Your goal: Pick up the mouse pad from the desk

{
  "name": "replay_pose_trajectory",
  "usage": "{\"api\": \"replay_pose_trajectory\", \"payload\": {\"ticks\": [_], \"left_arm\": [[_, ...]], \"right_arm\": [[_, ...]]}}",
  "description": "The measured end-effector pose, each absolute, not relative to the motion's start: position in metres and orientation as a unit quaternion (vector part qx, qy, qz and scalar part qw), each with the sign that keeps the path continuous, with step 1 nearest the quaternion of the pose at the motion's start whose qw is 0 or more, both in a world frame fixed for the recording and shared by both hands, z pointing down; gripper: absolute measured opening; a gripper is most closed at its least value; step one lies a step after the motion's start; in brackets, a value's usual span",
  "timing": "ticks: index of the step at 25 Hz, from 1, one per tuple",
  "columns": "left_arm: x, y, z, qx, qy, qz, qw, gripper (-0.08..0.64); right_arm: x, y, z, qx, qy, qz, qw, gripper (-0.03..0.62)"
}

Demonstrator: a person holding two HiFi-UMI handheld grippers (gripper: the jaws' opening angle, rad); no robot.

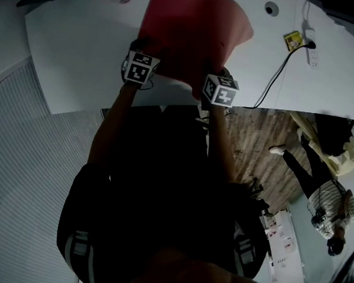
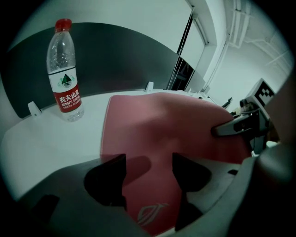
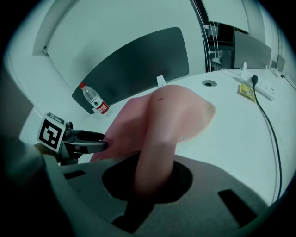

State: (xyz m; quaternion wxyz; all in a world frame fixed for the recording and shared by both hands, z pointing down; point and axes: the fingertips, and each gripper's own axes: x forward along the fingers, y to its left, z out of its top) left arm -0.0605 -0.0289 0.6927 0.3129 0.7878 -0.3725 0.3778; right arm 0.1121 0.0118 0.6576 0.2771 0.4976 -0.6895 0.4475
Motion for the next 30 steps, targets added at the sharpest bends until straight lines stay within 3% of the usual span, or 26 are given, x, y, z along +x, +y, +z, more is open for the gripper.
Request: {"api": "replay_pose_trajectory", "payload": {"ticks": [10,16,30], "left_arm": [[-0.068,-0.035,0.671,0.787,-0.406,0.355,0.300,0.179],[-0.076,-0.037,0.654,0.784,-0.441,0.329,0.287,0.047],[-0.084,-0.023,0.622,0.787,-0.459,0.312,0.269,0.006]], "right_arm": [[0.101,0.013,0.642,0.485,-0.710,0.438,0.263,0.034],[0.100,0.017,0.632,0.490,-0.710,0.429,0.268,0.034],[0.087,0.021,0.605,0.481,-0.733,0.399,0.268,0.032]]}}
